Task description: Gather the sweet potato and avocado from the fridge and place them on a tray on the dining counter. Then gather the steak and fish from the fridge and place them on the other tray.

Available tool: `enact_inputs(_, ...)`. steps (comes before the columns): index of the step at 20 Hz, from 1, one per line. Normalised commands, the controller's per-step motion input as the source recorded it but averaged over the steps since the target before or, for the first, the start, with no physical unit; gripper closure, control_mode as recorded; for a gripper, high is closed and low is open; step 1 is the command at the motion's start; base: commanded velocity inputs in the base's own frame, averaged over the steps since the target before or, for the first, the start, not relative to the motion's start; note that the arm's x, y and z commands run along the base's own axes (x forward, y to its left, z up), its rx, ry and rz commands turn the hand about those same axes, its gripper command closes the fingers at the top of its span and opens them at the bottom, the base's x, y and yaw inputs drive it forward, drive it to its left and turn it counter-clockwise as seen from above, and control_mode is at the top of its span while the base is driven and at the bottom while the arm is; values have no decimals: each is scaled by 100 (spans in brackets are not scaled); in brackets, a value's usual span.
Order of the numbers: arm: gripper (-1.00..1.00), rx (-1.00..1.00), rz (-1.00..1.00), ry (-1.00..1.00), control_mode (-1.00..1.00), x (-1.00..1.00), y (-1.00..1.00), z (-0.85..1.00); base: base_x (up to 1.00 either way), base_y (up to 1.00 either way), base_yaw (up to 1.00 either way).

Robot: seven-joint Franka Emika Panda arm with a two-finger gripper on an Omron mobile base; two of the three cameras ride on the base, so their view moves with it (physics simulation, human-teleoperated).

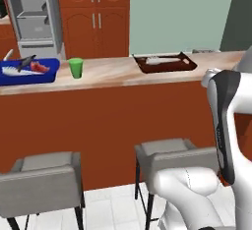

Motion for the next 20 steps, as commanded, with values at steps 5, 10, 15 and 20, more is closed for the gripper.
enact_inputs(5,-100,0,0,0,100,0,0,0,-9,-100,0)
enact_inputs(10,-100,0,0,0,100,0,0,0,-2,-100,0)
enact_inputs(15,-100,0,0,0,100,0,0,0,0,-100,0)
enact_inputs(20,-100,0,0,0,100,0,0,0,0,-100,0)
